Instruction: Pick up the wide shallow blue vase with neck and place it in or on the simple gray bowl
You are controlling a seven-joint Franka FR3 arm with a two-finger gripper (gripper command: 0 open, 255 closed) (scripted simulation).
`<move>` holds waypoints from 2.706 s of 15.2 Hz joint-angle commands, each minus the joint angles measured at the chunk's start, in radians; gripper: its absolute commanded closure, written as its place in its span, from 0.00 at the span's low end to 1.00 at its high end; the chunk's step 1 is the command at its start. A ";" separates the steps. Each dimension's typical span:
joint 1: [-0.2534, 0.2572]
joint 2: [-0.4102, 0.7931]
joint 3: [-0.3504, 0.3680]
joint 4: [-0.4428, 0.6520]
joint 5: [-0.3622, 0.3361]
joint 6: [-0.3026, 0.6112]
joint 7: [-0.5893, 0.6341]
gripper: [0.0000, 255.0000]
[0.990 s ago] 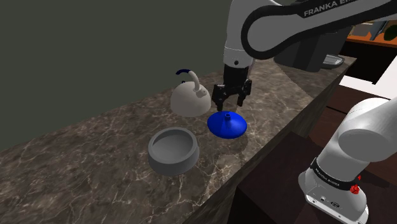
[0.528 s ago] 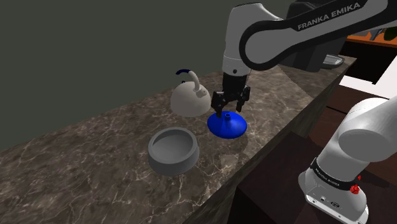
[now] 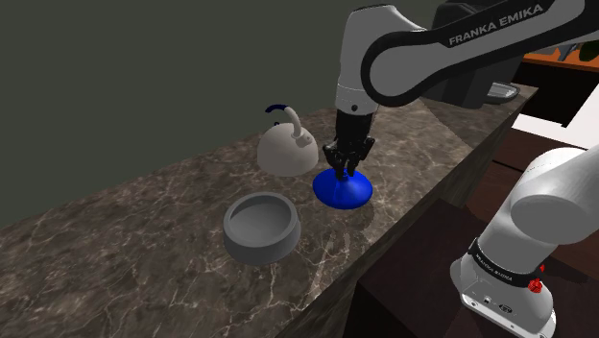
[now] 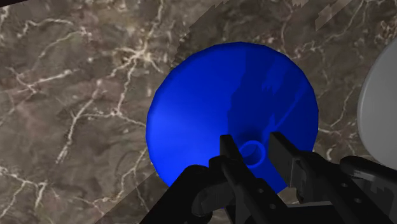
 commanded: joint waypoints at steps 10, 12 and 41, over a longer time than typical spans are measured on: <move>-0.002 -0.019 -0.012 0.040 -0.007 -0.059 0.003 1.00; -0.003 -0.027 -0.017 0.061 -0.011 -0.088 0.005 1.00; 0.000 0.277 0.200 0.648 -0.101 -0.336 0.350 1.00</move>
